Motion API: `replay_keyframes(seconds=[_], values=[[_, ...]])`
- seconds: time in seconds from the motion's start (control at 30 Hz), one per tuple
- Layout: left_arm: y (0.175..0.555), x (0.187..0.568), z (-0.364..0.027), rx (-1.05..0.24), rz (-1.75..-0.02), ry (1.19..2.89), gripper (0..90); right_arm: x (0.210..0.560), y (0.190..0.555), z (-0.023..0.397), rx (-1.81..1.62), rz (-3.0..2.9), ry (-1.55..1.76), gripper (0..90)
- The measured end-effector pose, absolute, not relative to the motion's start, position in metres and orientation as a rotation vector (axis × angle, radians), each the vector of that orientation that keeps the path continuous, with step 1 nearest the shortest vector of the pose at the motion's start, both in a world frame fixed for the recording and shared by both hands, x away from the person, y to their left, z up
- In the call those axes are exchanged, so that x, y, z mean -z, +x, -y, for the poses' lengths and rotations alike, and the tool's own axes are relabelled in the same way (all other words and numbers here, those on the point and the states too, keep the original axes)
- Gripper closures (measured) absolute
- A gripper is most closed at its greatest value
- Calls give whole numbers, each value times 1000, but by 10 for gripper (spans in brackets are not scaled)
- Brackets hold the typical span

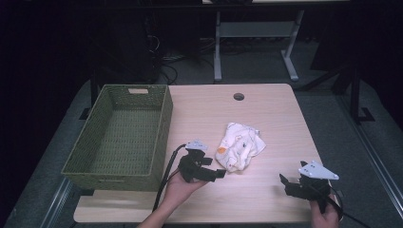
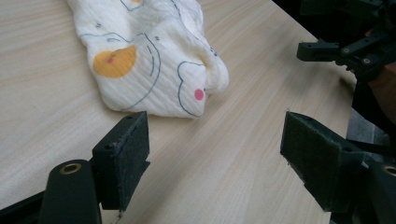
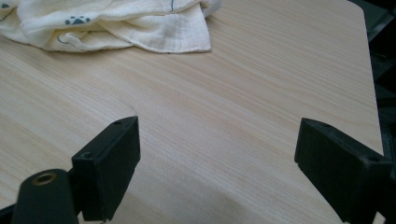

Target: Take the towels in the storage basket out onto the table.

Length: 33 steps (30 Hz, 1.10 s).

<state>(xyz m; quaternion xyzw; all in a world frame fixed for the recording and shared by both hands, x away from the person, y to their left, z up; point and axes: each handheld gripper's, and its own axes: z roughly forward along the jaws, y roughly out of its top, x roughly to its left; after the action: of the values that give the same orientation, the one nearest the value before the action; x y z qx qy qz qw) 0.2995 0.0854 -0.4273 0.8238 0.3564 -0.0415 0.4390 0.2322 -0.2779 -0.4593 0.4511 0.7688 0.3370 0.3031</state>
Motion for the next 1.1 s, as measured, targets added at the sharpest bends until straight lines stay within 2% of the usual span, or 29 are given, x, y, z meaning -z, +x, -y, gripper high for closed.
replay_keyframes(seconds=[1.1], values=[[263,453,-105,76,-857,2107,233,462,234,274,-890,-2049,1190,139]])
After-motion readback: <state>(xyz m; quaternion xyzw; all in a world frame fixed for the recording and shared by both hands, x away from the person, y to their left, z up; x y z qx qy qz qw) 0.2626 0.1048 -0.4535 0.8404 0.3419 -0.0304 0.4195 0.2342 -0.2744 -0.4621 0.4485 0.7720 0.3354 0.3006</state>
